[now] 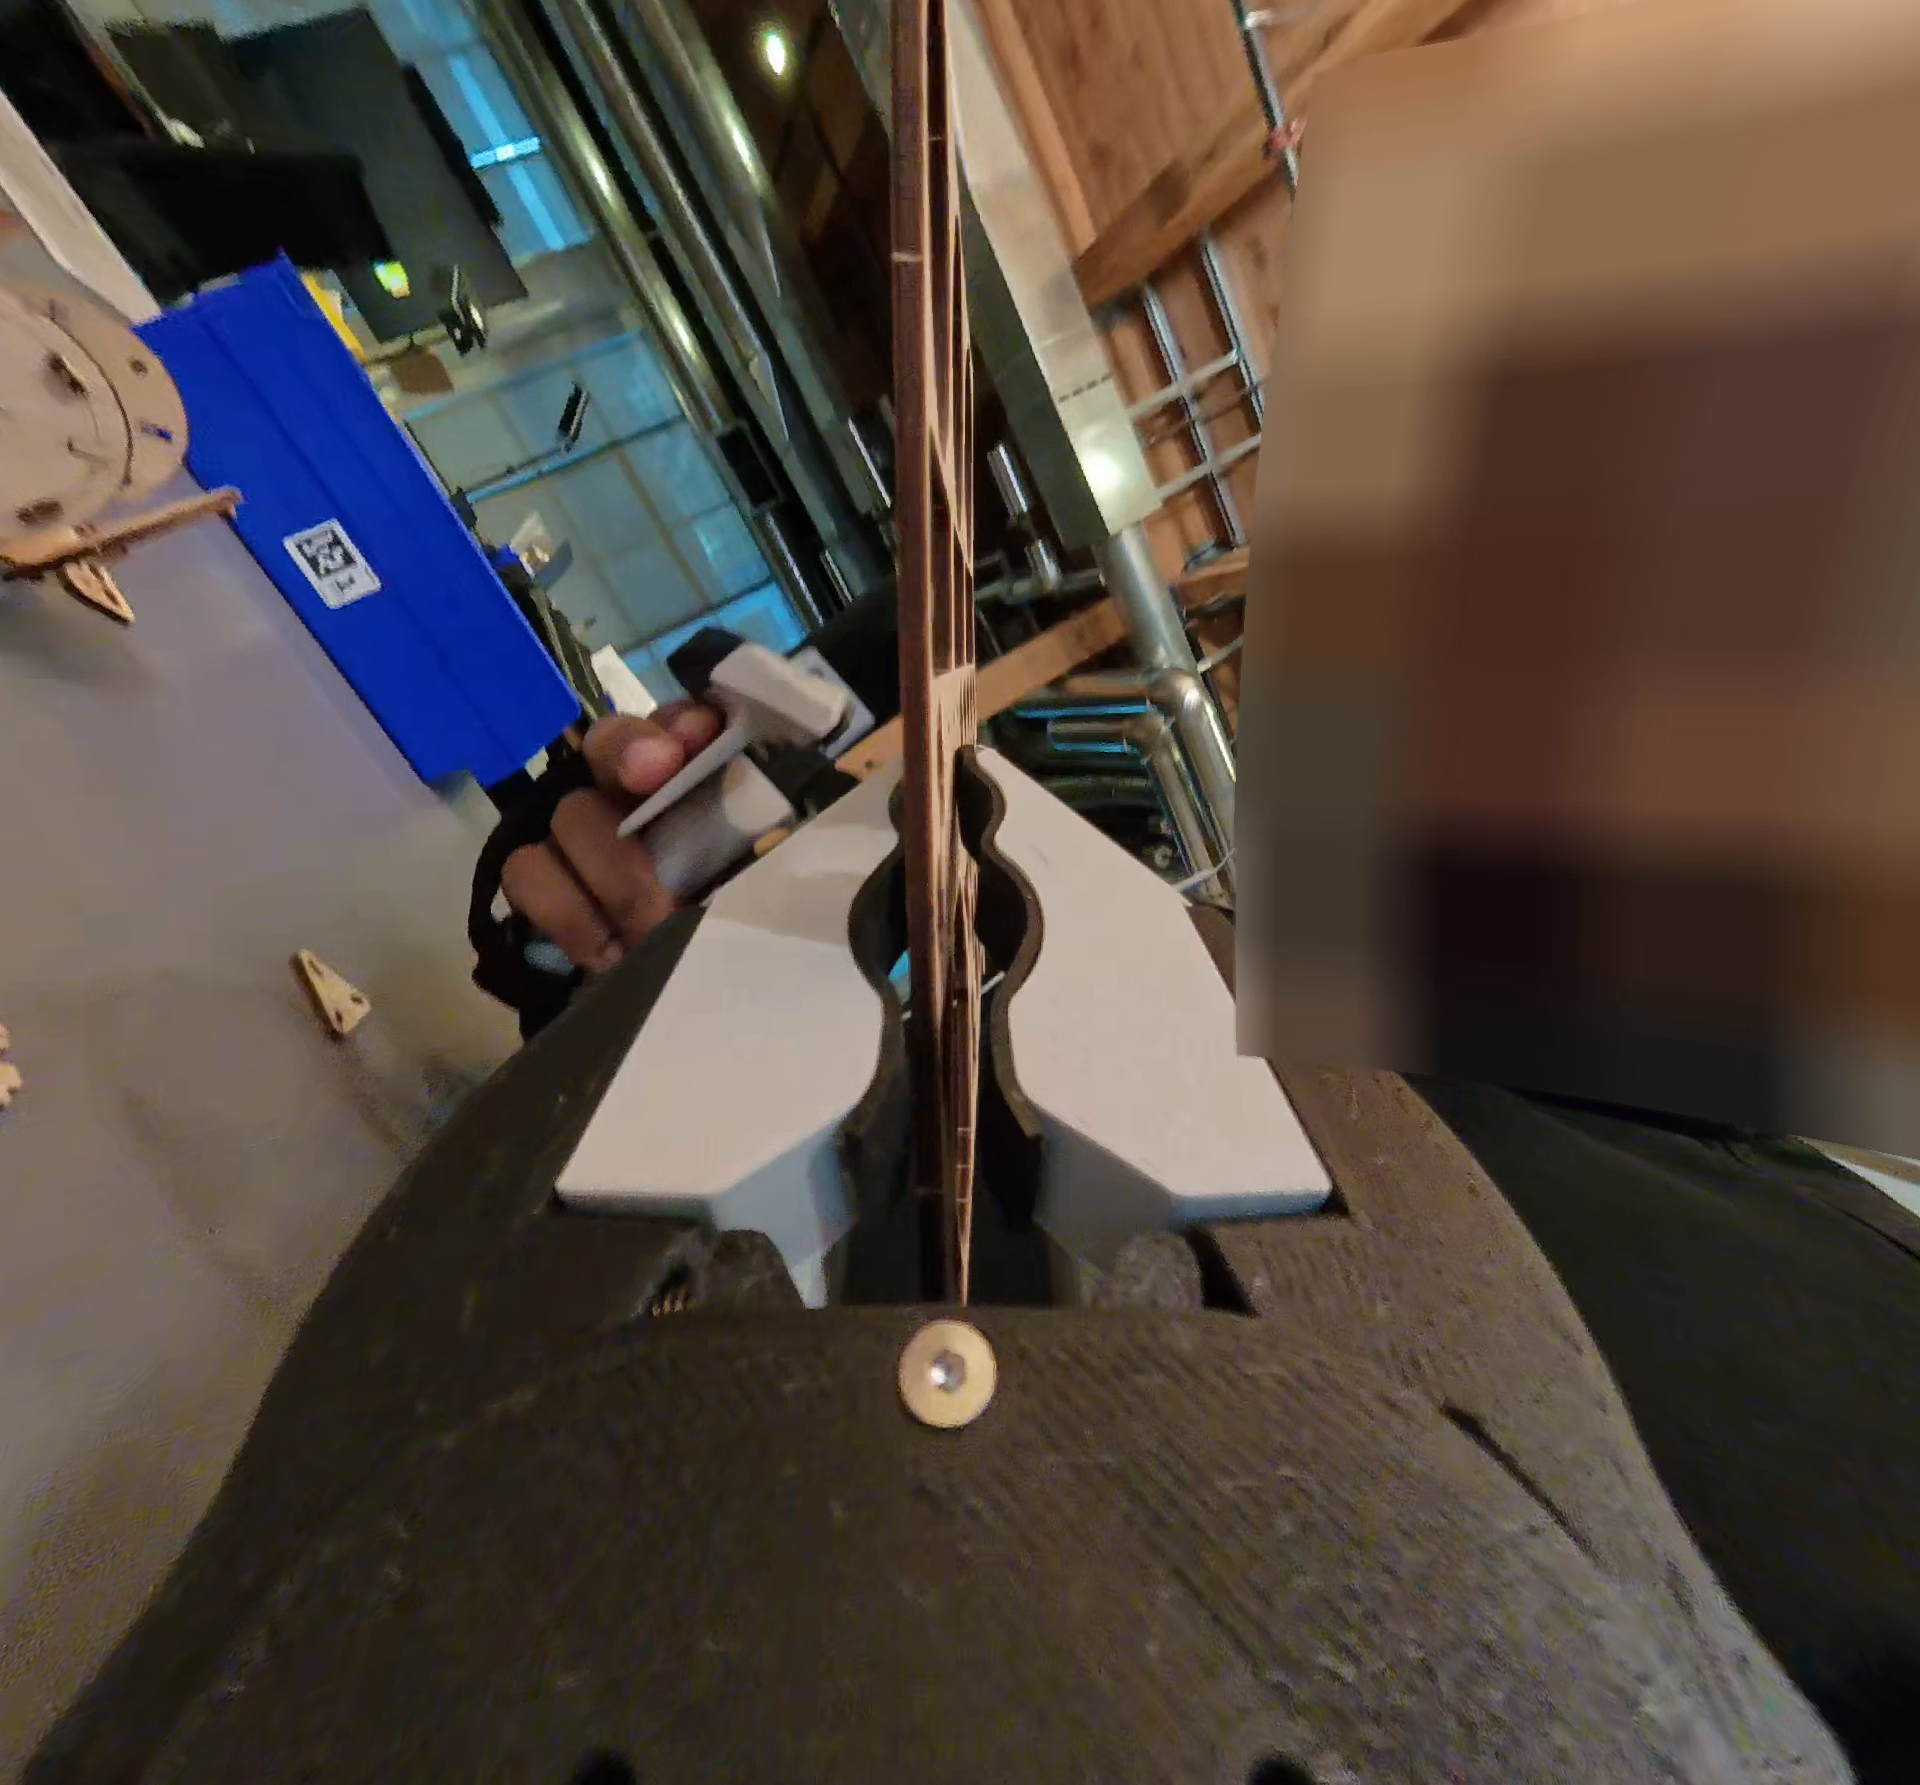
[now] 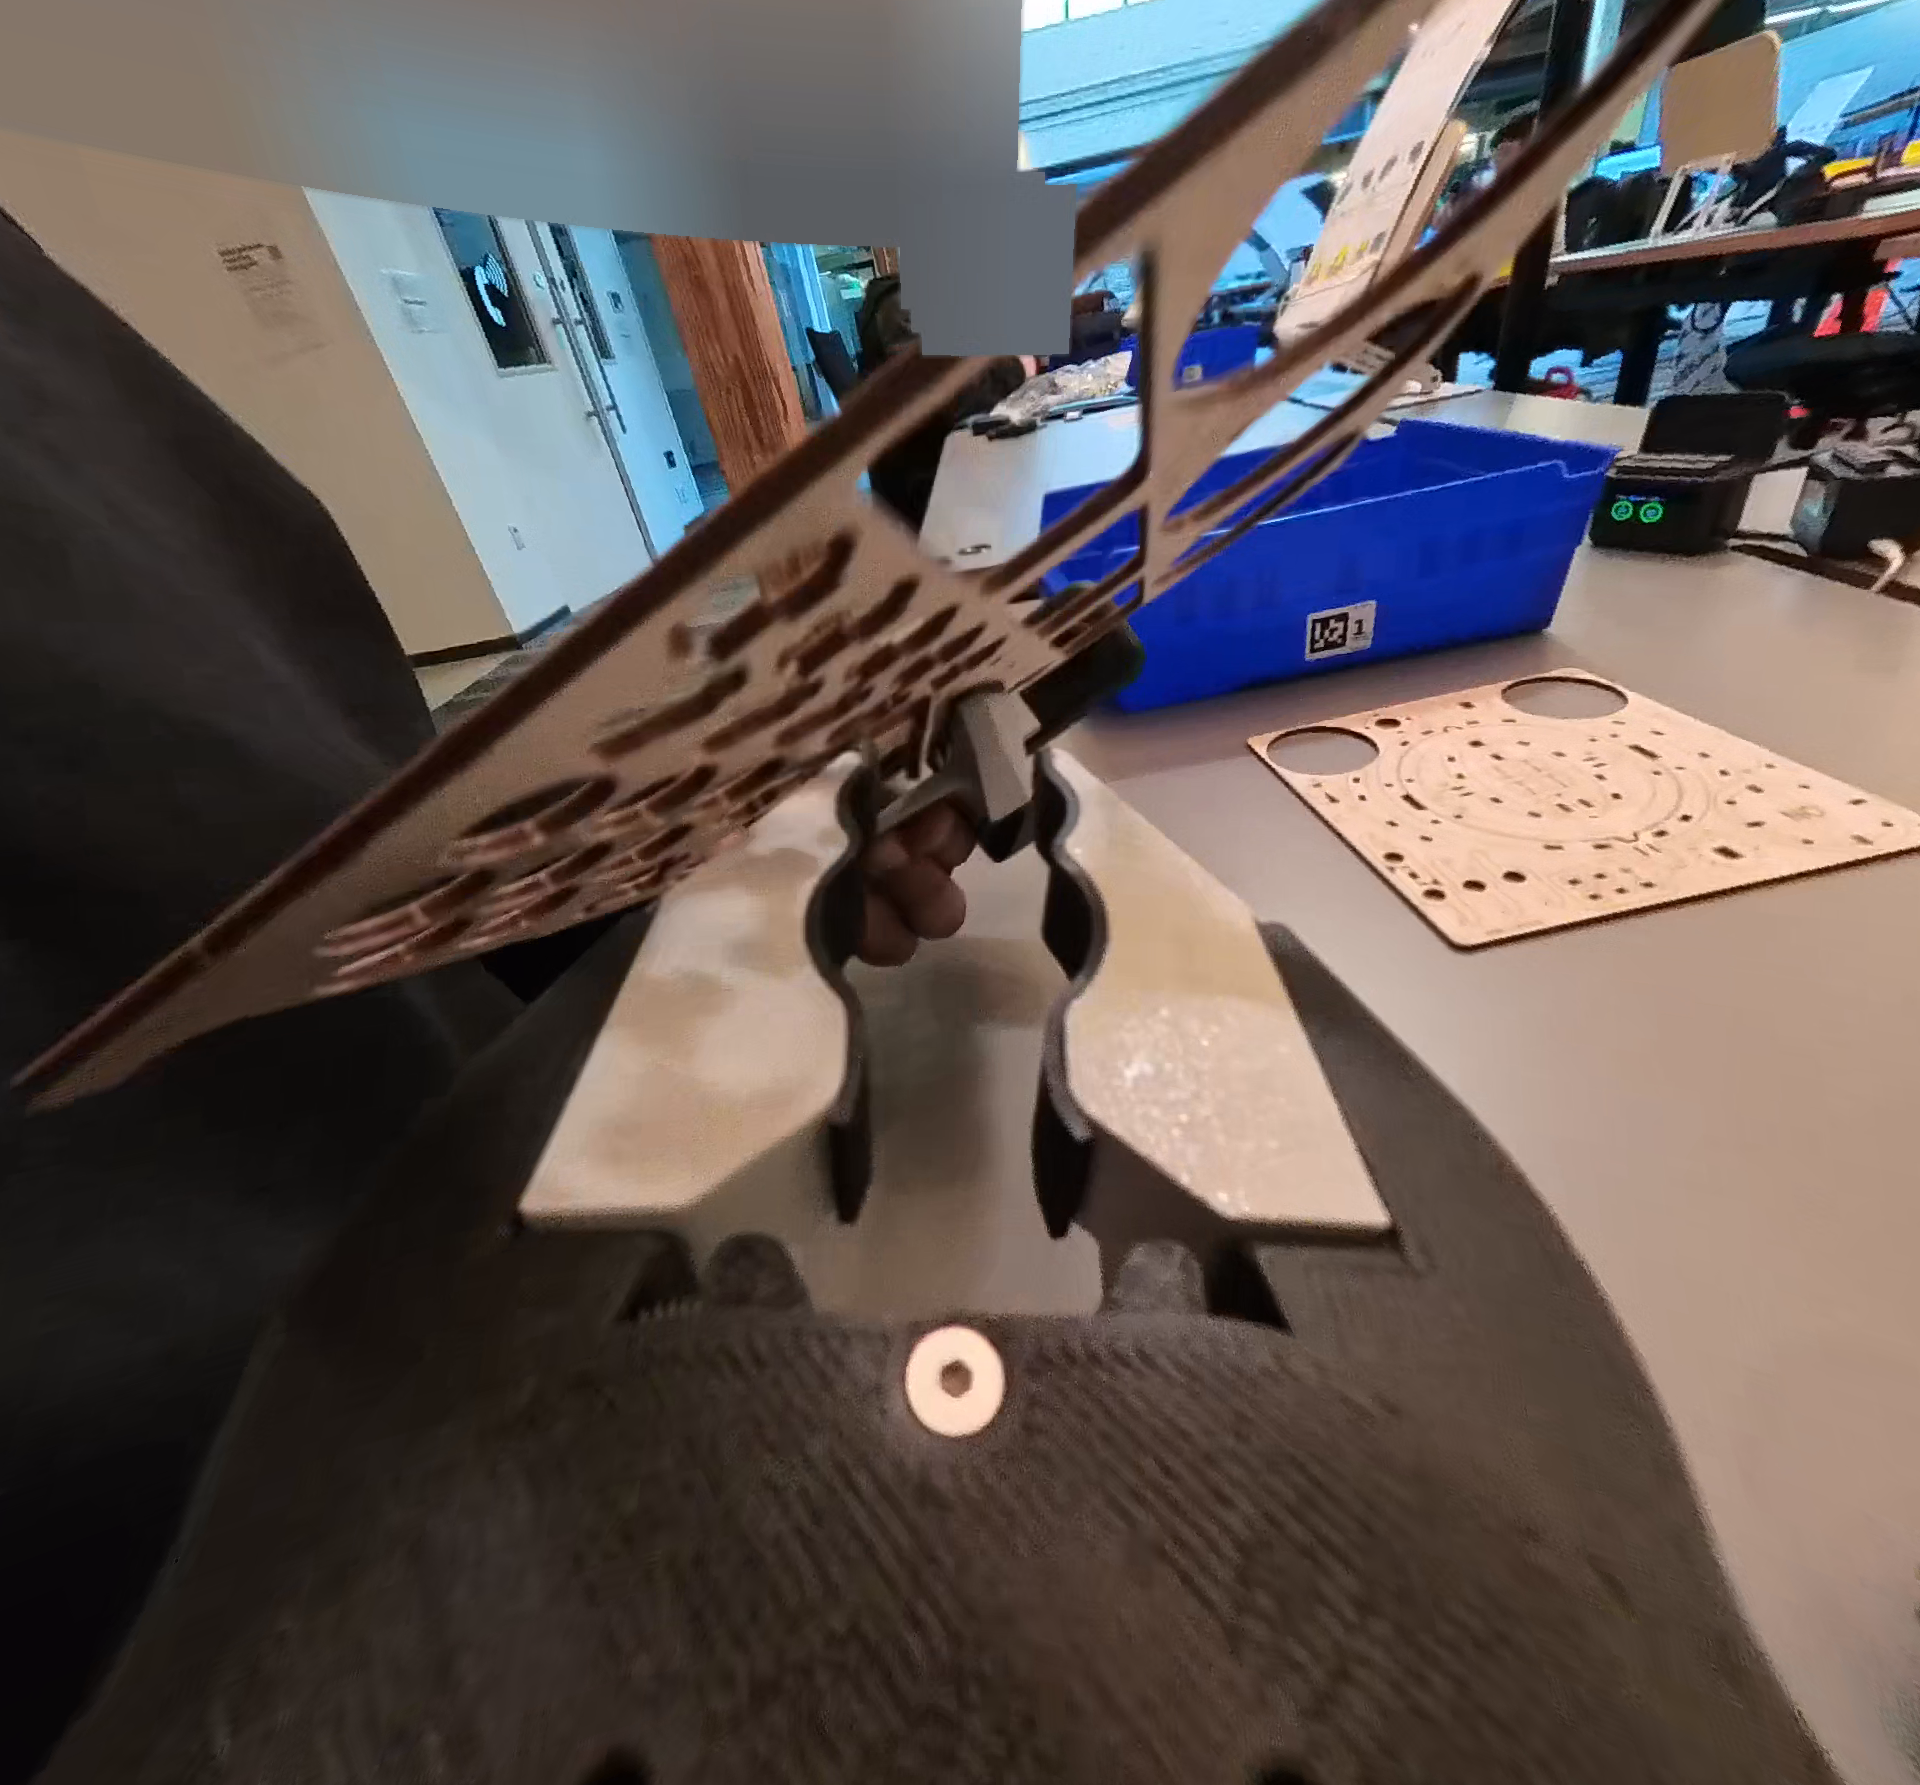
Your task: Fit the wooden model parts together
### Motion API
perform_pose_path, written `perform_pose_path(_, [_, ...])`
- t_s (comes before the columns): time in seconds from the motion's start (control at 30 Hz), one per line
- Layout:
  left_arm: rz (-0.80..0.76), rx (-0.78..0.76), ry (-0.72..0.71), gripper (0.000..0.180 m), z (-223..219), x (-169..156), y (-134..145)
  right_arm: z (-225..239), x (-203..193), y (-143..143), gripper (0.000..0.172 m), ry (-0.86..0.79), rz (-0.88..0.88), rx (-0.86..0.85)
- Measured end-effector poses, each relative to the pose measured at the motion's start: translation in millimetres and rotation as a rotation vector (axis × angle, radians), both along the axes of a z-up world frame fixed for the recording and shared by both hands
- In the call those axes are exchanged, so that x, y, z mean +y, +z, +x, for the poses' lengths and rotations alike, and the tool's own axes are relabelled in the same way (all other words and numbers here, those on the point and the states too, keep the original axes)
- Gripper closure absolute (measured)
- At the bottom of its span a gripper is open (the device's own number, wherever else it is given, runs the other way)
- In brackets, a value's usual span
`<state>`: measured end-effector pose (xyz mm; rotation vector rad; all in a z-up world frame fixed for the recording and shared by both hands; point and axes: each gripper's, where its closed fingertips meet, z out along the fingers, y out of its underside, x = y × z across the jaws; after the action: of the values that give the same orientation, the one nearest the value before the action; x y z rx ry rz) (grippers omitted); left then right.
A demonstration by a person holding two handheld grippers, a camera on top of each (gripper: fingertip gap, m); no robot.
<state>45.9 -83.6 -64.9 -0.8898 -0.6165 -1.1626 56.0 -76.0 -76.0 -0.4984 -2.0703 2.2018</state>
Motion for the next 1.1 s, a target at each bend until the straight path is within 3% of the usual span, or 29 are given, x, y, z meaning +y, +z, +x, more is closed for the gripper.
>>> perform_pose_path(0.03, [-0.015, 0.004, -0.012, 0.18, 3, 2, -2, 0, 2, 2, 0.151, 0.011, 0.001, 0.007])
perform_pose_path(0.1, [-0.027, -0.003, -0.022, 0.18, 4, 3, -6, 8, 1, 1, 0.169, 0.074, 0.029, 0.014])
perform_pose_path(0.23, [-0.01, -0.002, -0.032, 0.18, 4, 2, -6, 9, 0, -1, 0.171, 0.092, 0.042, -0.02])
perform_pose_path(0.5, [0.036, 0.111, -0.003, 0.18, 12, -1, 0, 15, 1, 6, 0.171, 0.24, -0.175, -0.478])
perform_pose_path(0.57, [0.237, 0.067, 0.049, 0.18, -1, -29, 26, 13, 7, 1, 0.171, 0.248, -0.222, -0.56])
perform_pose_path(0.6, [0.194, 0.053, 0.084, 0.18, -9, -31, 23, 10, 12, -6, 0.171, 0.215, -0.213, -0.567])
perform_pose_path(0.67, [0.051, 0.087, 0.146, 0.18, -18, -30, 6, 8, 16, -26, 0.171, 0.129, -0.098, -0.542])
perform_pose_path(0.87, [-0.044, 0.063, 0.293, 0.18, -43, -70, -12, 4, 34, -100, 0.171, -0.132, 0.369, -0.543])
perform_pose_path(1.03, [-0.169, 0.074, 0.374, 0.18, -56, -87, -21, -4, 40, -121, 0.169, -0.183, 0.345, -0.671])
perform_pose_path(1.1, [-0.229, 0.095, 0.388, 0.18, -56, -86, -27, -10, 46, -125, 0.153, -0.22, 0.365, -0.671])
